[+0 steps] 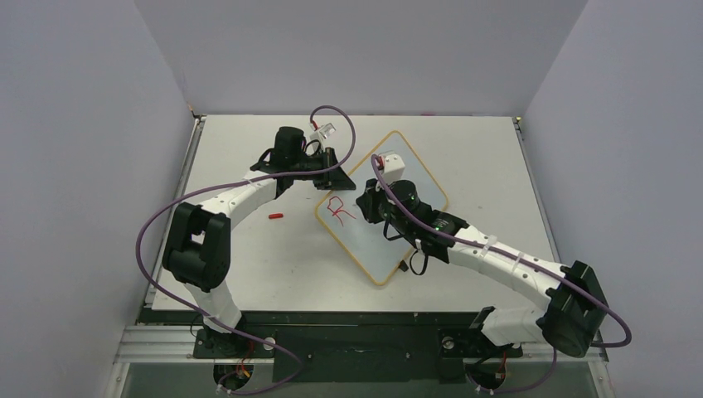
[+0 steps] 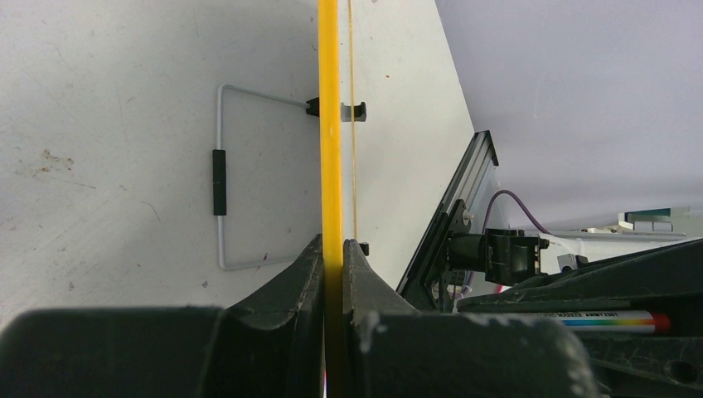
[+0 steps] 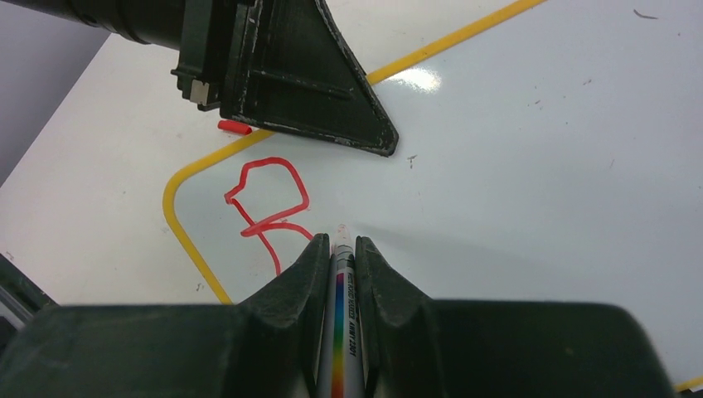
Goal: Write a sentence on the whiteboard
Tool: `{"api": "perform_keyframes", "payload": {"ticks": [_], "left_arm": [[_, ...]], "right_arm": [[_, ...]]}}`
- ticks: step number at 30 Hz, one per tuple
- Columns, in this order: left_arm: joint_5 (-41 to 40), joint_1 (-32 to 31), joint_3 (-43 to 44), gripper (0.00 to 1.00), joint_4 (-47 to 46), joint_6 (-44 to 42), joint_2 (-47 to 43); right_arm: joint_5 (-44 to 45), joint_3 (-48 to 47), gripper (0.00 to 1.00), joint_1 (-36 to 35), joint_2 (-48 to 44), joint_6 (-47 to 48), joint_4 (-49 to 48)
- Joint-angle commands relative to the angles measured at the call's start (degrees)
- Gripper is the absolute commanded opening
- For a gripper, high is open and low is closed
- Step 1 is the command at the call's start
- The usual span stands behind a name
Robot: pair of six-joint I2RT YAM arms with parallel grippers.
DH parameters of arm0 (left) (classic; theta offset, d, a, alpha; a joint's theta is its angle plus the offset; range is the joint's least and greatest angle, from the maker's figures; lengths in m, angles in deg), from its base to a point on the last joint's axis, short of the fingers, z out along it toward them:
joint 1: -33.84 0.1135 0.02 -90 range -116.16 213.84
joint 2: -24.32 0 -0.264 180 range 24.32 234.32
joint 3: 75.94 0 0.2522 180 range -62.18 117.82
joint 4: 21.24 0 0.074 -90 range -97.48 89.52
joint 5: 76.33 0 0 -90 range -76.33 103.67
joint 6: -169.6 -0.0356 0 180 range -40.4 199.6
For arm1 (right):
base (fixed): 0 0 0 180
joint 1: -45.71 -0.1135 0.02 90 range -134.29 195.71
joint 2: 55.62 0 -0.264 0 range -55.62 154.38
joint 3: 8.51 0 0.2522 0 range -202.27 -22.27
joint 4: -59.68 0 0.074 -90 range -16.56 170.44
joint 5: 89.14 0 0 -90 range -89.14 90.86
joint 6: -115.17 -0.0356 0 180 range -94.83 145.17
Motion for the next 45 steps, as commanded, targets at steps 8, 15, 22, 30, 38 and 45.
{"api": "perform_keyframes", "payload": {"ticks": [8,15,22,30,38,45], "left_arm": [[2.84,-1.17,0.7,0.0,-3.25,-1.04,-3.33],[2.91,-1.17,0.62,0.0,-3.29,-1.0,-3.33],[3.01,-1.08,0.59,0.0,-3.17,-1.02,-3.51],[3.03,-1.08,0.66,0.0,-3.17,-1.04,-3.38],[3.01,-1.08,0.85,0.0,-3.17,-0.99,-3.16],[2.94,-1.09,0.9,0.0,-3.17,-0.99,-3.01]], "right_arm": [[-0.07,-5.91,0.0,0.82,3.97,-0.14,-5.41],[-0.84,-7.94,0.0,1.1,5.81,-0.22,-5.74],[-1.23,-8.25,0.0,1.28,7.37,-0.31,-6.05],[-0.53,-5.73,0.0,2.01,7.22,-0.08,-6.33],[-0.82,-2.68,0.0,3.01,4.9,-0.44,-6.34],[-1.82,-2.52,0.0,2.76,1.81,-0.72,-6.71]]}}
